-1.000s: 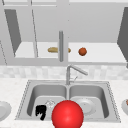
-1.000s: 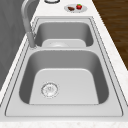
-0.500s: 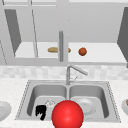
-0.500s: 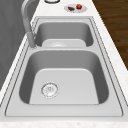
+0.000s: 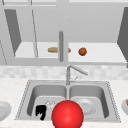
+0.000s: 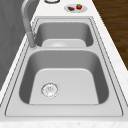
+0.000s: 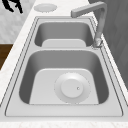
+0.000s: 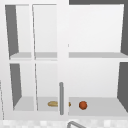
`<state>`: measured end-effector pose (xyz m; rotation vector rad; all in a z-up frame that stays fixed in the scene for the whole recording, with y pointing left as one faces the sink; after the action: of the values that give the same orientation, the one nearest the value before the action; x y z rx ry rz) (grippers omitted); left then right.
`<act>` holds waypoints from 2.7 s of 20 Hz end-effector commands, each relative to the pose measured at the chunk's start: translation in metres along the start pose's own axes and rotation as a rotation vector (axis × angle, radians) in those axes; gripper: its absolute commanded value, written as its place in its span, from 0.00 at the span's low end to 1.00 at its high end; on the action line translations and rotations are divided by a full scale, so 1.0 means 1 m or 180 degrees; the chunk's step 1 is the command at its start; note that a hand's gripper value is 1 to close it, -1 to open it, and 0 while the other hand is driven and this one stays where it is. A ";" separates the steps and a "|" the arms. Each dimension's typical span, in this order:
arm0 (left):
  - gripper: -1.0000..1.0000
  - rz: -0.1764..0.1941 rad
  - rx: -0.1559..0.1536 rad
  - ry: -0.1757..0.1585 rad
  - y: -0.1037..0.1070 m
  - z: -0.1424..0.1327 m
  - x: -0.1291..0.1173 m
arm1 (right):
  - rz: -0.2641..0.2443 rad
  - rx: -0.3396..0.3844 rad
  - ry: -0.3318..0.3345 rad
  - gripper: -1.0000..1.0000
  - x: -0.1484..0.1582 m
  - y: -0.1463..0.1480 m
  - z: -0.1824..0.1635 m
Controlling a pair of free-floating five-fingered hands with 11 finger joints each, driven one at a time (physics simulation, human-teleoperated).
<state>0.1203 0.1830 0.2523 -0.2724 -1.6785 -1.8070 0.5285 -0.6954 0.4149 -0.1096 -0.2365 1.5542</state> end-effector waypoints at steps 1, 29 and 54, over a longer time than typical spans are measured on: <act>0.50 0.0000 0.0000 0.0000 0.000 0.000 0.000 | -0.0022 0.0060 -0.0114 1.00 0.020 0.007 0.010; 0.50 0.0000 0.0000 0.0000 0.000 0.000 0.000 | -0.0219 -0.0223 -0.0721 1.00 0.124 0.062 0.034; 0.50 0.0000 0.0000 0.0000 0.000 0.000 0.000 | -0.0364 -0.0589 -0.0978 1.00 0.188 0.108 0.042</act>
<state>0.1203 0.1830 0.2523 -0.2724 -1.6785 -1.8070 0.4238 -0.5290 0.4300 -0.0271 -0.5920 1.4570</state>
